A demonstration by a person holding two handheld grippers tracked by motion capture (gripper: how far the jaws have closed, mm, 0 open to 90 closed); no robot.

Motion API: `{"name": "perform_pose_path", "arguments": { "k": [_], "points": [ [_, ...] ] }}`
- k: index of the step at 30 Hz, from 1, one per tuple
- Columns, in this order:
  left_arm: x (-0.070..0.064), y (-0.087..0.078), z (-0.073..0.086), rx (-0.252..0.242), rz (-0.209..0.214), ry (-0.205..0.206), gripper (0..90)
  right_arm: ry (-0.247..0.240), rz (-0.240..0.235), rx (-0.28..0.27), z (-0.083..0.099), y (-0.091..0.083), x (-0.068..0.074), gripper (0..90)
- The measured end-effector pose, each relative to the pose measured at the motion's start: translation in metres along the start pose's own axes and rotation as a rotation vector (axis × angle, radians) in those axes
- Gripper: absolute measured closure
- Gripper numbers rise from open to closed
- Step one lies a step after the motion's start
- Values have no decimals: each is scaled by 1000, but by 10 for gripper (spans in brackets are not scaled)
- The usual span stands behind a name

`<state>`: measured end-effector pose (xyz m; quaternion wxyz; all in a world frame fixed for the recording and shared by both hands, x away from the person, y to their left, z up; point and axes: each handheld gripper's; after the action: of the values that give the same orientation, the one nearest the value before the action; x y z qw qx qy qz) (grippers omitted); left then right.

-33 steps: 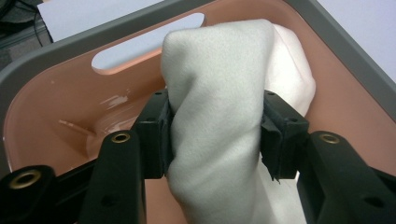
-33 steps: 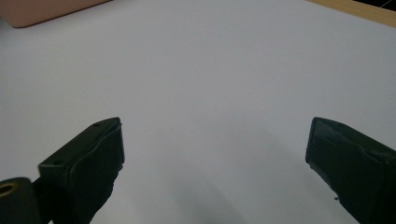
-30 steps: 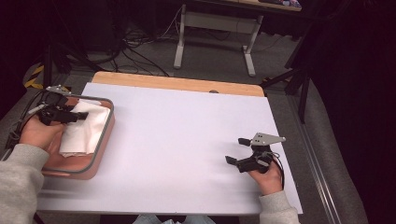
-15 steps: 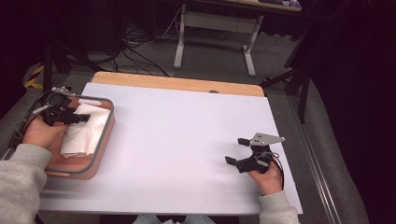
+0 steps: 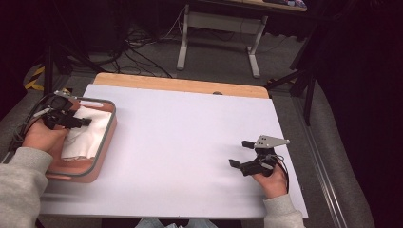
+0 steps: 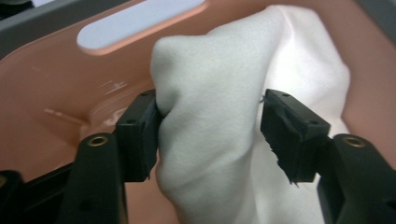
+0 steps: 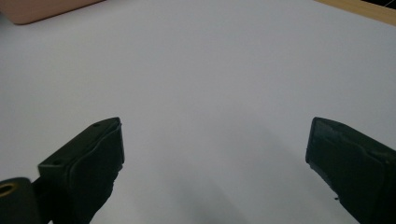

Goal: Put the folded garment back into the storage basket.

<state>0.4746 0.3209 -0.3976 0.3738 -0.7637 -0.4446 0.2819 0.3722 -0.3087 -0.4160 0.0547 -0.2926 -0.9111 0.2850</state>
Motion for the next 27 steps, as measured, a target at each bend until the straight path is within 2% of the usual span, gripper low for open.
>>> {"name": "perform_pose_path", "arguments": {
  "k": [6,8,13,16,23,27],
  "points": [
    [1,-12,7,-52,-33,-37,284,-10,2,-8,-4,2,-1,48],
    [0,-17,11,-72,-46,-37,256,-18,7,-15,-6,3,-2,48],
    [-10,-36,16,-143,-43,-37,195,-35,-7,-20,-12,10,-2,48],
    [-21,-48,17,-188,-20,-35,164,-45,-13,-21,-15,14,-2,48],
    [-52,-72,15,-285,29,-4,79,-59,-9,-34,-17,12,1,48],
    [-70,-83,15,-336,87,14,56,-68,-7,-45,-19,10,5,45]
  ]
}}
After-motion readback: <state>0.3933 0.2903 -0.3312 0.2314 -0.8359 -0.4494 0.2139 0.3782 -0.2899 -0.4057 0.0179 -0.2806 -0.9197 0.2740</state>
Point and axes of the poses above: each handheld gripper's, and its own axes: y roughly forward along the jaws, z roughly out of its underside, x roughly to its left, and after that the axes turned 8 degrees about -y, right-handed
